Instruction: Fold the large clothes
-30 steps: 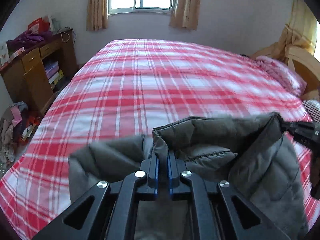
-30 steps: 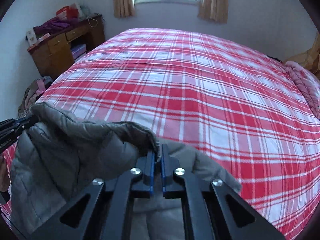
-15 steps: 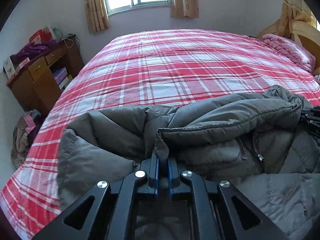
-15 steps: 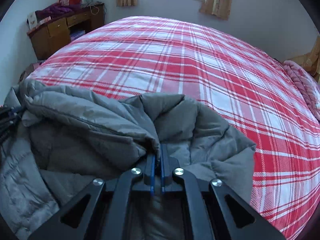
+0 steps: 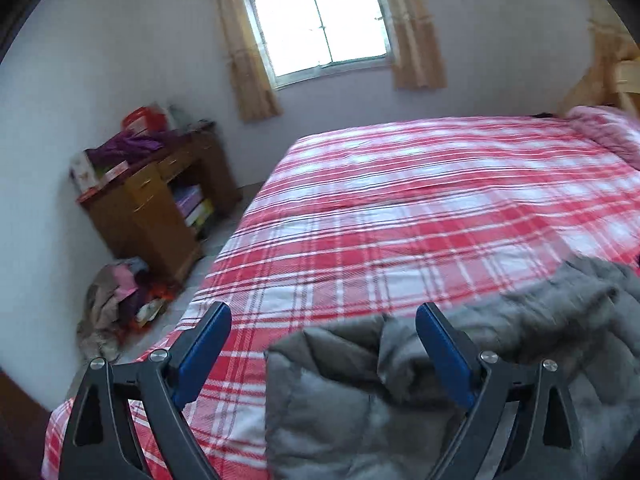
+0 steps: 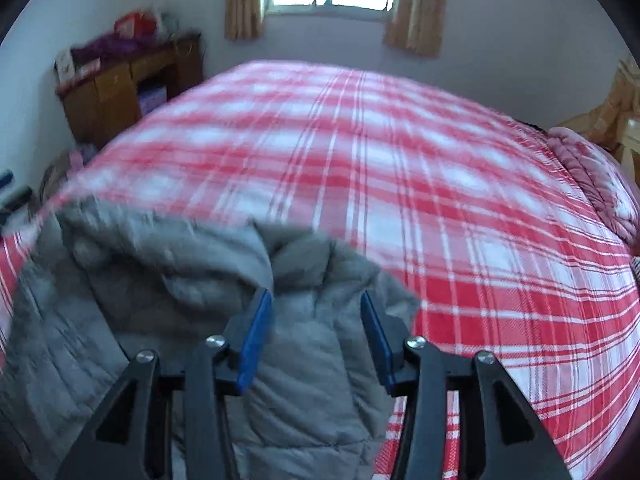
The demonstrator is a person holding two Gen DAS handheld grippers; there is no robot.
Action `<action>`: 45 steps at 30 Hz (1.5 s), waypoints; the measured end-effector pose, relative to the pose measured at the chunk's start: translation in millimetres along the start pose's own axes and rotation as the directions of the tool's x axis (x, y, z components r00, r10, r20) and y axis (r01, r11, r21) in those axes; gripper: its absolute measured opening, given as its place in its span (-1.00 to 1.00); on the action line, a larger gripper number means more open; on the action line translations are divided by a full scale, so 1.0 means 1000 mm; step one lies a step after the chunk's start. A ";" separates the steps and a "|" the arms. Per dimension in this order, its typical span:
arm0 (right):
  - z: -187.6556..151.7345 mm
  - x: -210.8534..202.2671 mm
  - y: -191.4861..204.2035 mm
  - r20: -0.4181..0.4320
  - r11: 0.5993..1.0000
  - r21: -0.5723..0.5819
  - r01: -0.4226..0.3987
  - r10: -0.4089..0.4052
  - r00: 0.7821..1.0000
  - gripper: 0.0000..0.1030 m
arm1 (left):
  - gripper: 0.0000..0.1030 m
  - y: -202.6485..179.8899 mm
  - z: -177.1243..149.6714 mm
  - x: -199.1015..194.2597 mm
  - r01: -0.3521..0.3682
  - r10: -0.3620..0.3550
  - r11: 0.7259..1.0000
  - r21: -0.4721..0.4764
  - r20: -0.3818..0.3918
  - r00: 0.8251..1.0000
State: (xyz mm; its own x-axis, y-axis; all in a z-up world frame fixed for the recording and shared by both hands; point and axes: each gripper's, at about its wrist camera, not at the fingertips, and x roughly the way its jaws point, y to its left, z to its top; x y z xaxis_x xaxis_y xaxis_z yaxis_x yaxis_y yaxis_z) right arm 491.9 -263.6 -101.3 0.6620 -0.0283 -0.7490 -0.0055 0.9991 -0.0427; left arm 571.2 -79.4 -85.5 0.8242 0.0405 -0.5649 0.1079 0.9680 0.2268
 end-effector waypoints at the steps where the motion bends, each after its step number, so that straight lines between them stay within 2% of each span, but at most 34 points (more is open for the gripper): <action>1: 0.007 -0.003 0.003 0.023 1.000 0.018 -0.016 0.015 1.000 -0.04 | 0.82 -0.006 0.004 0.012 0.002 -0.003 1.000 -0.017 -0.027 1.000; 4: 0.027 0.004 0.023 0.056 0.996 0.044 -0.072 0.070 0.996 -0.04 | 0.82 -0.023 0.002 0.038 0.004 -0.007 0.999 -0.038 -0.072 0.997; 7: 0.033 0.030 0.045 0.047 0.990 0.062 -0.130 0.127 0.991 -0.04 | 0.82 -0.041 -0.019 0.055 -0.004 0.006 1.000 0.014 -0.108 0.994; 10: 0.020 0.062 0.062 -0.007 0.990 0.044 -0.132 0.133 0.991 -0.04 | 0.82 -0.049 -0.041 0.071 -0.021 0.029 0.998 0.057 -0.138 0.990; 13: 0.002 0.085 0.064 -0.056 0.989 0.060 -0.136 0.139 0.989 -0.04 | 0.82 -0.045 -0.053 0.081 0.000 0.006 0.999 0.038 -0.156 0.988; 15: -0.008 0.091 0.061 -0.055 0.987 0.070 -0.146 0.150 0.987 -0.07 | 0.83 -0.045 -0.056 0.086 0.010 -0.005 1.000 0.029 -0.162 0.987; 26: -0.021 0.104 0.062 -0.051 0.992 0.034 -0.123 0.125 0.991 -0.09 | 0.98 -0.048 -0.064 0.105 0.013 -0.008 1.000 0.020 -0.212 0.977; 35: -0.023 0.107 0.068 -0.055 0.997 0.001 -0.082 0.082 0.995 -0.09 | 0.98 -0.046 -0.066 0.107 0.023 -0.023 1.000 0.002 -0.221 0.975; 45: -0.023 0.107 0.068 -0.052 0.996 0.001 -0.085 0.085 0.995 -0.08 | 0.98 -0.047 -0.066 0.109 0.018 -0.016 1.000 0.005 -0.219 0.976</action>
State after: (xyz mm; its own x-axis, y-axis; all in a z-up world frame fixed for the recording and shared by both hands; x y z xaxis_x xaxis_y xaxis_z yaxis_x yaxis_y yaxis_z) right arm 545.3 -199.7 -199.9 0.6189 0.0553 -0.7835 -0.0616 0.9979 0.0218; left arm 618.7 -104.1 -210.1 0.6803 0.0781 -0.7287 0.1256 0.9672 0.2209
